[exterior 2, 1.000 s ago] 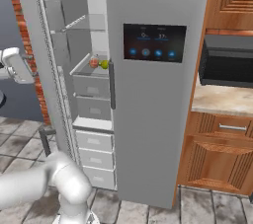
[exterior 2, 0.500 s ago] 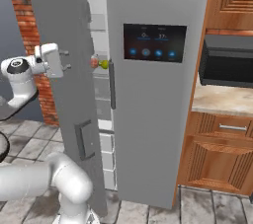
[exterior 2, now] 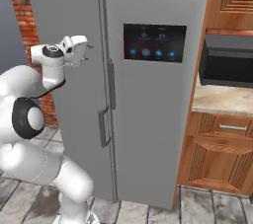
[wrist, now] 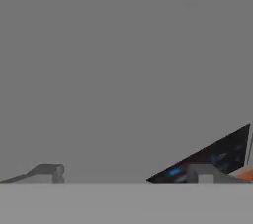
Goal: Take the pear and peach from the highest rack and move them to the second highest rack where the lemon wedge and fish are located, to maximize freezer space. Close the freezer door after rearranging.
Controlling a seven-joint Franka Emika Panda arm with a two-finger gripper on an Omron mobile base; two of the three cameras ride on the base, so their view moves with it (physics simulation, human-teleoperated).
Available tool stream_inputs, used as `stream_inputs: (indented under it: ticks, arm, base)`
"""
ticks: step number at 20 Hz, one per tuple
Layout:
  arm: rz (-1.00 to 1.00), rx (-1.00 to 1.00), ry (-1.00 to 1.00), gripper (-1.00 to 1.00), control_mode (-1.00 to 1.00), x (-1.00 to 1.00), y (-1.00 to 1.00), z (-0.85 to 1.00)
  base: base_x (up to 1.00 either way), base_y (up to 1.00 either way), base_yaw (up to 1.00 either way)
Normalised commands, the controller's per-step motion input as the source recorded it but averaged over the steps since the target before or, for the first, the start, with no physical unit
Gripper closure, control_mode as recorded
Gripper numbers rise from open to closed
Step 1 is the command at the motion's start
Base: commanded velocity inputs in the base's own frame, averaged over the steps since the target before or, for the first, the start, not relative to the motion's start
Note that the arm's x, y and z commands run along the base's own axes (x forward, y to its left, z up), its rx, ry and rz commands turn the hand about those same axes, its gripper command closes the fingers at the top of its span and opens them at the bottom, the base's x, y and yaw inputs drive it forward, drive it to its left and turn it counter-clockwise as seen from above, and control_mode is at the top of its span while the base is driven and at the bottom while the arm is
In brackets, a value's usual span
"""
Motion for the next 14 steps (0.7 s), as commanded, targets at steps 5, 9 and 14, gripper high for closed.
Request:
stream_inputs:
  ticks: [5, 9, 14]
  arm:
    - [0.42, 0.16, -0.06, -1.0, -1.0, 0.54, -0.31, 0.0]
    - [0.37, 0.17, -0.01, -1.0, -1.0, 0.65, -0.32, 0.0]
    - [0.32, 0.18, 0.0, -1.0, -1.0, 0.55, -0.26, 0.0]
  base:
    - [0.0, 0.0, 0.0]
    - [0.0, 0.0, 0.0]
    - [0.0, 0.0, 0.0]
